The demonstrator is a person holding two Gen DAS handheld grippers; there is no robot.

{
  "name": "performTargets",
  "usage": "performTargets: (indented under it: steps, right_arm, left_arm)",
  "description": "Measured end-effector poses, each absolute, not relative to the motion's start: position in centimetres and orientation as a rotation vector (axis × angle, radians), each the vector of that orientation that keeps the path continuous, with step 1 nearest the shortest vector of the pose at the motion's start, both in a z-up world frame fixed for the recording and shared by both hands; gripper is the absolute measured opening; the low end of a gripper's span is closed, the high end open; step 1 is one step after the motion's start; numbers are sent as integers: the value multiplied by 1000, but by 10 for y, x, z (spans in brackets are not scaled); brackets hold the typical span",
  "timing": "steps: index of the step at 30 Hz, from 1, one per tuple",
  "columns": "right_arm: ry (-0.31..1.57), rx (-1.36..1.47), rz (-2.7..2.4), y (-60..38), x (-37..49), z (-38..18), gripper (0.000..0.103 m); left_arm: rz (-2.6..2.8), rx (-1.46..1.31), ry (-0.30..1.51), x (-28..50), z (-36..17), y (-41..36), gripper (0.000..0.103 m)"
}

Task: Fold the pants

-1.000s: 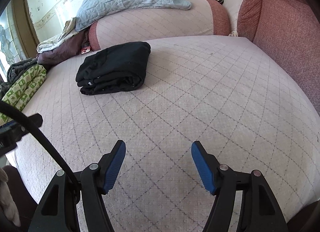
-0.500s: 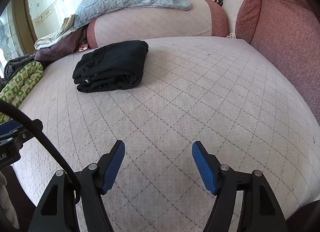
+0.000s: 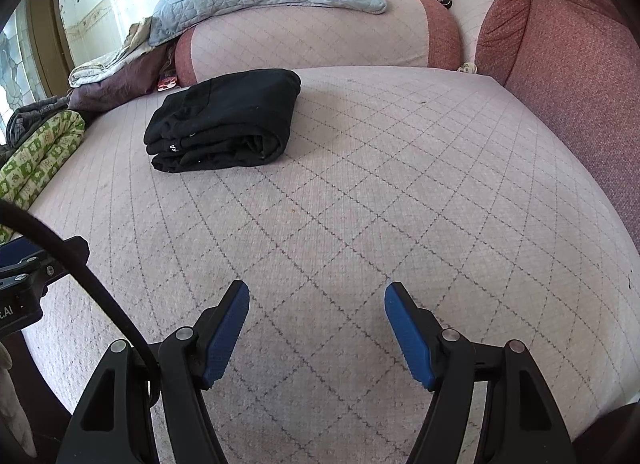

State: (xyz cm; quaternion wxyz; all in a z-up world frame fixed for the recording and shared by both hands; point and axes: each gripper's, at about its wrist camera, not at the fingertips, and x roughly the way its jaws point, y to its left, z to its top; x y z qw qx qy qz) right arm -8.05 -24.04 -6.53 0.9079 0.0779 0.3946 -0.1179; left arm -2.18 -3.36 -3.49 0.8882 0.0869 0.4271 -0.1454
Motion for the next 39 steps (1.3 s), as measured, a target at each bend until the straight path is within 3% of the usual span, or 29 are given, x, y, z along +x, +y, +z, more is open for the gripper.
performTargets:
  steps: [23, 32, 39]
  right_arm:
    - [825, 156, -247, -241, -80, -70, 76]
    - [817, 230, -182, -254, -67, -48, 76]
    - [793, 345, -143, -275, 3, -20, 76]
  left_arm:
    - [-313, 104, 917, -8, -39, -19, 82]
    - [-419, -46, 961, 71, -30, 0, 82]
    - [-432, -122, 1023, 141, -38, 6, 82]
